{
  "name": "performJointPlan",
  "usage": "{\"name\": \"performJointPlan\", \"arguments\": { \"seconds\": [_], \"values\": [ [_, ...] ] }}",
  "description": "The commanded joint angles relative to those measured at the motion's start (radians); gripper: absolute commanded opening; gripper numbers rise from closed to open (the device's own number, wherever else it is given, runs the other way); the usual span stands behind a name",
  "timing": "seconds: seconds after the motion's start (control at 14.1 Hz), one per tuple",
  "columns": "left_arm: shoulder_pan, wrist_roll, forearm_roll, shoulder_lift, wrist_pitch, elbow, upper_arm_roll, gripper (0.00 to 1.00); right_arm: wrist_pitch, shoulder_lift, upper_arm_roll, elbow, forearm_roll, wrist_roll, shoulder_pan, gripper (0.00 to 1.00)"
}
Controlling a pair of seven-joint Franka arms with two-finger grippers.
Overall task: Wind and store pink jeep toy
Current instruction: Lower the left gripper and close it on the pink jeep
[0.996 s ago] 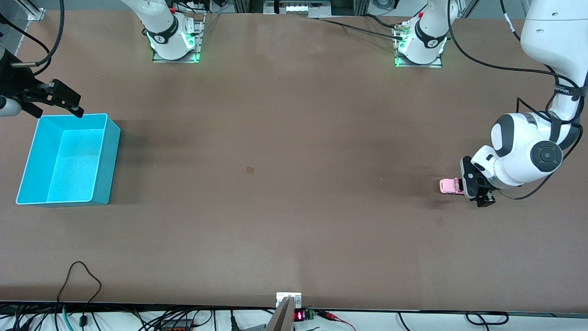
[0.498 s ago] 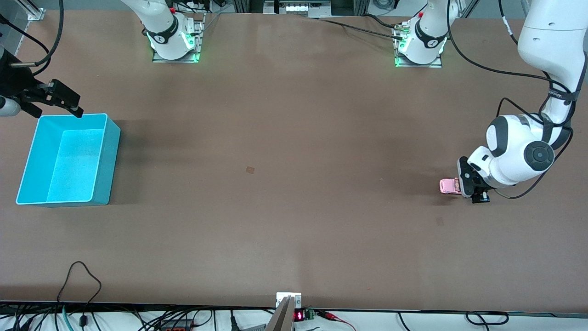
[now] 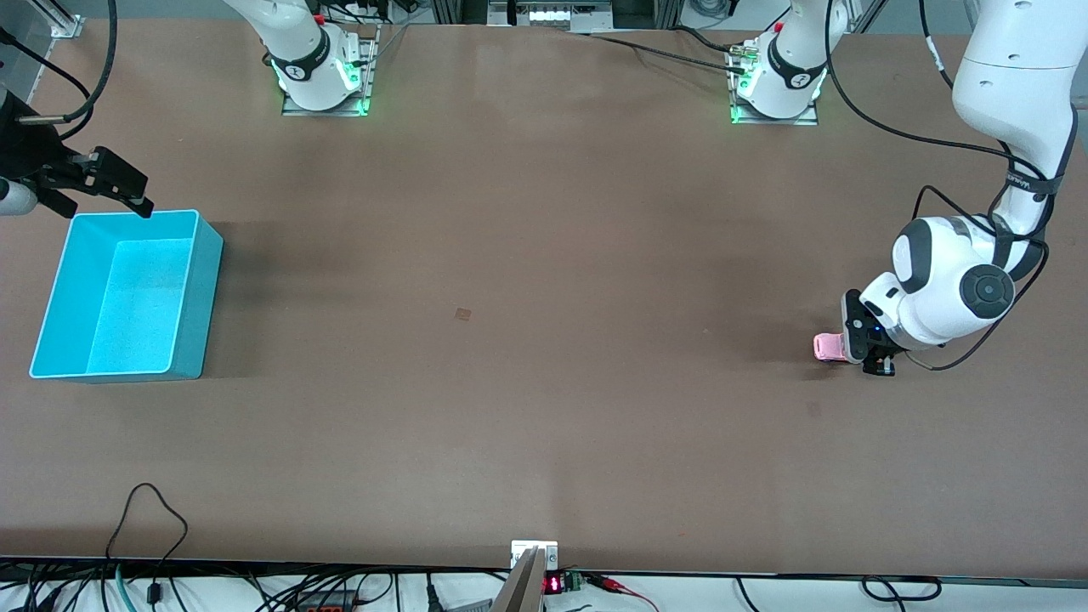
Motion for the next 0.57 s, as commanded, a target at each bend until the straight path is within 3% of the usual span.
{"name": "performJointPlan", "arguments": {
  "seconds": [0.0,0.5],
  "values": [
    [0.003,0.002,0.021,-0.011,-0.014,-0.003,-0.007,0.14,0.005,-0.013,0.009,-0.011,-0.002,-0.013,-0.012,1.00],
    [0.046,-0.004,0.021,0.028,-0.019,0.013,0.020,0.13,0.005,-0.013,0.009,-0.011,-0.002,-0.016,-0.012,1.00]
  ]
}}
